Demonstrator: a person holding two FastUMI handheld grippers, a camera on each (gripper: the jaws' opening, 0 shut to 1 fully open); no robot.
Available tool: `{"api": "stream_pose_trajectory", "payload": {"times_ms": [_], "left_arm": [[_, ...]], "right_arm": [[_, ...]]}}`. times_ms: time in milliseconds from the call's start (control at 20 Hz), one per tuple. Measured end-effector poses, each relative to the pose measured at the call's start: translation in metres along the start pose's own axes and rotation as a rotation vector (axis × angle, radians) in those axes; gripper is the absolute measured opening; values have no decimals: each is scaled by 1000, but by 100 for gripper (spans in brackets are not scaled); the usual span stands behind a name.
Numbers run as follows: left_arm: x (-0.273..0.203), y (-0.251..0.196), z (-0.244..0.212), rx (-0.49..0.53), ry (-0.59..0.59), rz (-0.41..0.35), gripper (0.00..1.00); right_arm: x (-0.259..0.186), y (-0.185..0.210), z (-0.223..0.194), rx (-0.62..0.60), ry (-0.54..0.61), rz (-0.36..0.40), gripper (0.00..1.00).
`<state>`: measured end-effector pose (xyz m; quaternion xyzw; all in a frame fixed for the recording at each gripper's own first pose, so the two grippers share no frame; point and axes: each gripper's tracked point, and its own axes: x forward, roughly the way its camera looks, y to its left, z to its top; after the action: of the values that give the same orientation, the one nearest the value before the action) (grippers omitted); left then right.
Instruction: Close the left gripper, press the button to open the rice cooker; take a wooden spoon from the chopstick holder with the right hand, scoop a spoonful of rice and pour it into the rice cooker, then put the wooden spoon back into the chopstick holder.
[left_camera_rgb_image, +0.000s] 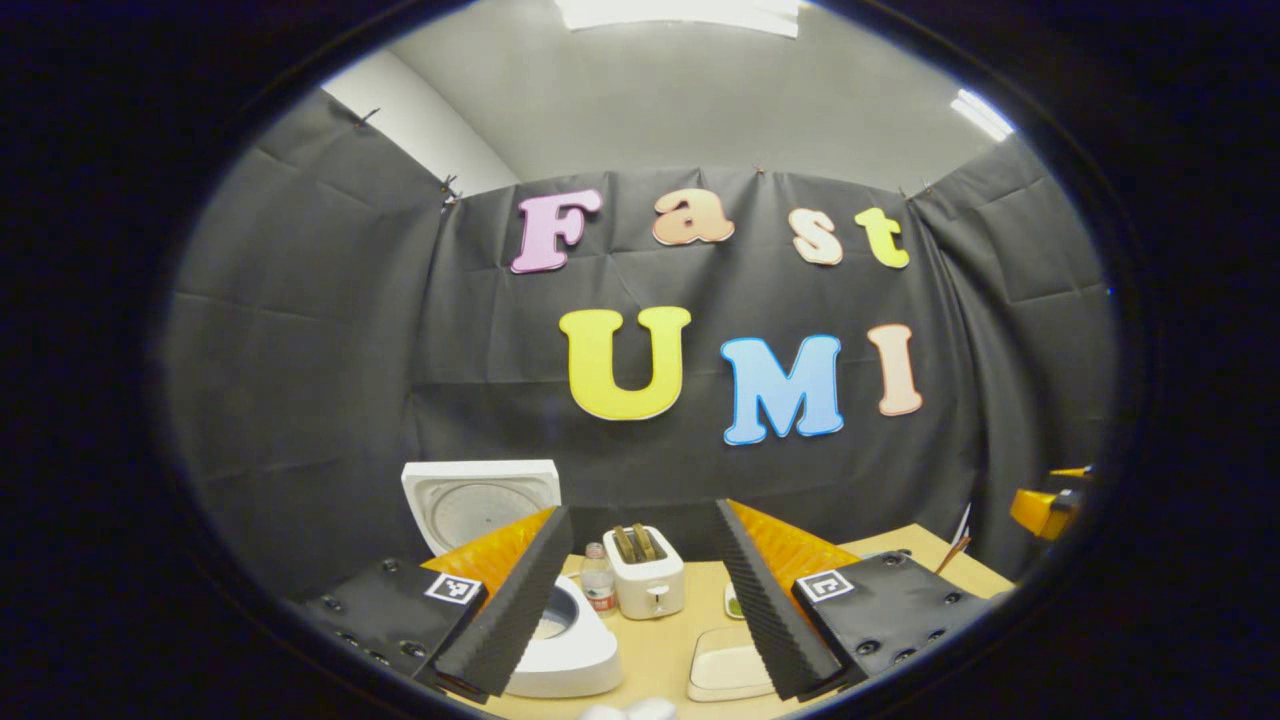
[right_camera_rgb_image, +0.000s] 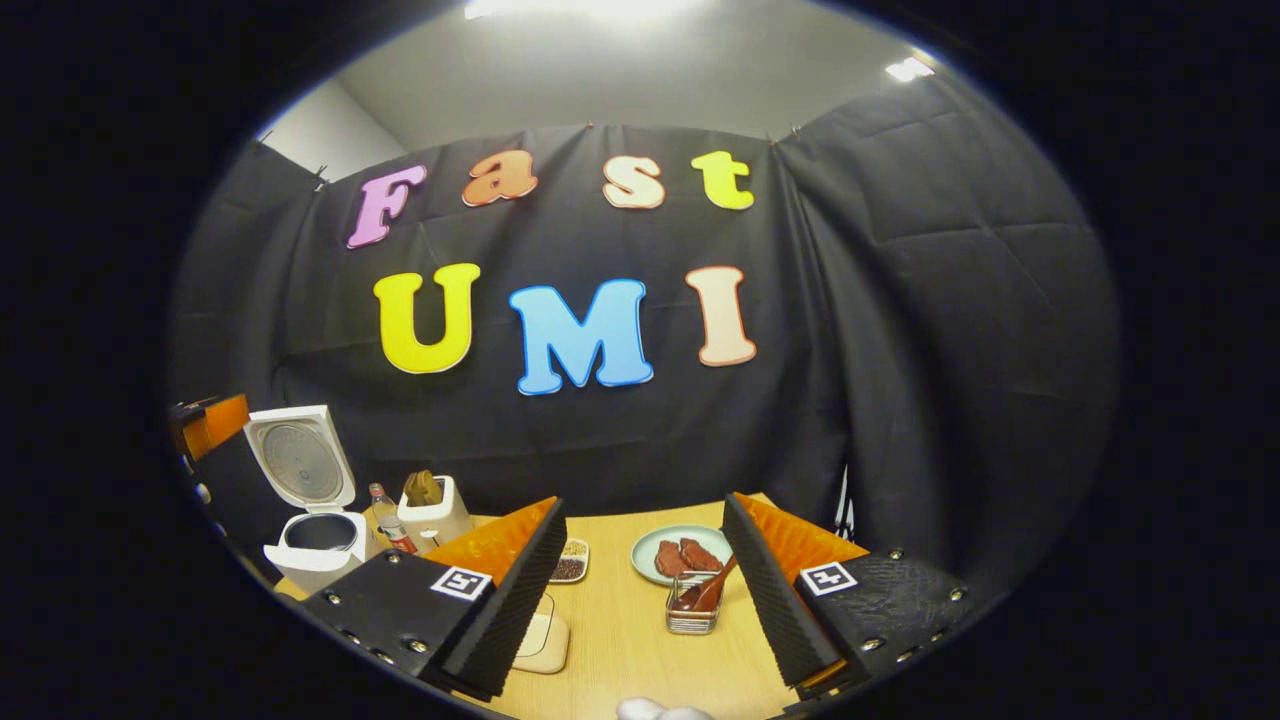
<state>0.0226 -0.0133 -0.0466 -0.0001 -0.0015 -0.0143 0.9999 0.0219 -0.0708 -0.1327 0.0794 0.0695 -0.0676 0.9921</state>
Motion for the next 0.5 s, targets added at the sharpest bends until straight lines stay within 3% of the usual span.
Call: {"api": "stream_pose_trajectory", "payload": {"times_ms": [500], "left_arm": [[1,-45,-2,17,1,-50,97]], "right_arm": [[55,-60,-83,121,121,-93,98]]}}
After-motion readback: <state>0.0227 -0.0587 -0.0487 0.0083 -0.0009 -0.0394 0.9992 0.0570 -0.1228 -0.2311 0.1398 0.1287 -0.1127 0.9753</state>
